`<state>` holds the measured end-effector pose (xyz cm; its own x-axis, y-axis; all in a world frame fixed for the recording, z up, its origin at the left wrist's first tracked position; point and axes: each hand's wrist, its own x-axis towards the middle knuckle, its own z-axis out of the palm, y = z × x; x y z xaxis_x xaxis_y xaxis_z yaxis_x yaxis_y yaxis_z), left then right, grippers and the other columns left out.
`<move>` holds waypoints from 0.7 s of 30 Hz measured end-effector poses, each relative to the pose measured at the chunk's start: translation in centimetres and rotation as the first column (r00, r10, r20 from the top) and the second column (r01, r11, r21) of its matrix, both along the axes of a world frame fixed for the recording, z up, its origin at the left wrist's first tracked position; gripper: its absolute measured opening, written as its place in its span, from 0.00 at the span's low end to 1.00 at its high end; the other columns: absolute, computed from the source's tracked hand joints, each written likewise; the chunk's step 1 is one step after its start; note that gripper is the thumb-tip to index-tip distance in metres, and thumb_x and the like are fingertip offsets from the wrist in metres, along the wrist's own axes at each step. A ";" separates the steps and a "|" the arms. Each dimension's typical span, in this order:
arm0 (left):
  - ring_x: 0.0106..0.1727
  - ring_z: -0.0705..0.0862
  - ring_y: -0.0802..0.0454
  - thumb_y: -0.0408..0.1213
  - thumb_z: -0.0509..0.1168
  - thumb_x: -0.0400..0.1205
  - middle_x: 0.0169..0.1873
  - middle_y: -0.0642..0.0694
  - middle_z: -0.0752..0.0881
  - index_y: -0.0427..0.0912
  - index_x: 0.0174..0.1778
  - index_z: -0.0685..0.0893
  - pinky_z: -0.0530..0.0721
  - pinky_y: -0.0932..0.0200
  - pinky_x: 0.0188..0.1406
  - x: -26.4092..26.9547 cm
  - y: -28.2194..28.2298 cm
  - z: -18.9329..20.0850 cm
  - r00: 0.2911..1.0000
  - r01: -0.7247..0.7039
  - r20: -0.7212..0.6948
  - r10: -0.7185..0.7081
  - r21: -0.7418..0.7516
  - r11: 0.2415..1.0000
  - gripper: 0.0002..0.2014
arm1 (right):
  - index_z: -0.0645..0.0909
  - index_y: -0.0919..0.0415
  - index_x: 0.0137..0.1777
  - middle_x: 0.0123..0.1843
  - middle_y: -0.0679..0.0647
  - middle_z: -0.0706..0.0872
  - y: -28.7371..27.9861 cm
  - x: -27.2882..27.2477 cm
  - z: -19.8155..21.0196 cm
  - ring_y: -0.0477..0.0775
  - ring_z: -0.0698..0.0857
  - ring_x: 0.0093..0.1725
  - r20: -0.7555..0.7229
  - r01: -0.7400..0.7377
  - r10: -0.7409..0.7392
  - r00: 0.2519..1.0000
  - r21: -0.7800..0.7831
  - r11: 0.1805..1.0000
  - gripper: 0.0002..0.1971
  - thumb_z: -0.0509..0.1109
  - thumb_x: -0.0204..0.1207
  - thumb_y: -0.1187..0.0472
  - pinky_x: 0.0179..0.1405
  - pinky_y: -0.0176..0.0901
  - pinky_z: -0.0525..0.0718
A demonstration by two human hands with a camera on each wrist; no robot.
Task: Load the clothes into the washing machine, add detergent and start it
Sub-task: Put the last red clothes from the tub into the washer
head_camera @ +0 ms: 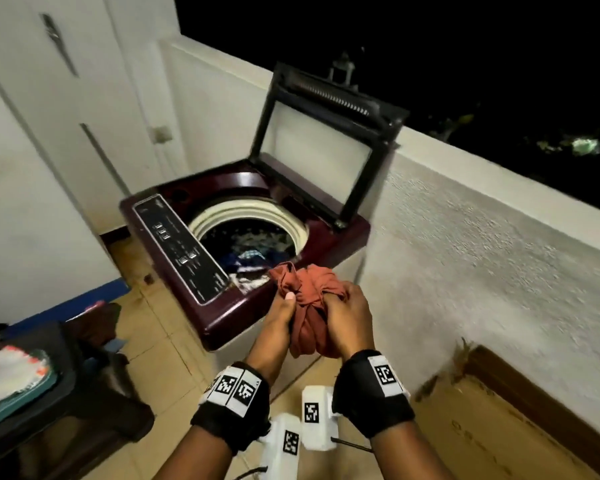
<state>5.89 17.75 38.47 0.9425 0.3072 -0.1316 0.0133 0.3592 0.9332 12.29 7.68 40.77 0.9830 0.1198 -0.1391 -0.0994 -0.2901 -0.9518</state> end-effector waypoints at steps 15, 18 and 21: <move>0.69 0.79 0.45 0.37 0.57 0.87 0.71 0.39 0.77 0.48 0.70 0.74 0.76 0.50 0.71 7.6 17.9 2.0 0.994 -0.070 -0.080 0.070 0.006 0.998 0.15 | 0.85 0.50 0.61 0.56 0.50 0.91 18.1 7.4 1.5 0.52 0.89 0.58 -0.142 -0.344 0.387 0.911 0.254 0.904 0.27 0.70 0.67 0.36 0.67 0.57 0.81; 0.65 0.81 0.43 0.29 0.61 0.82 0.70 0.37 0.78 0.51 0.69 0.74 0.79 0.49 0.67 8.7 19.7 1.1 0.988 -0.054 -0.144 0.058 0.030 0.998 0.20 | 0.87 0.51 0.57 0.54 0.49 0.91 19.9 8.4 0.9 0.52 0.90 0.56 -0.144 -0.334 0.378 0.915 0.256 0.907 0.18 0.71 0.72 0.43 0.64 0.54 0.84; 0.65 0.82 0.39 0.18 0.58 0.80 0.68 0.36 0.80 0.48 0.79 0.64 0.82 0.51 0.60 10.4 21.1 0.8 0.982 -0.047 -0.180 0.053 0.040 0.998 0.33 | 0.86 0.57 0.59 0.54 0.53 0.92 22.1 10.4 -0.1 0.54 0.90 0.55 -0.174 -0.332 0.405 0.898 0.337 0.881 0.12 0.68 0.79 0.55 0.64 0.55 0.84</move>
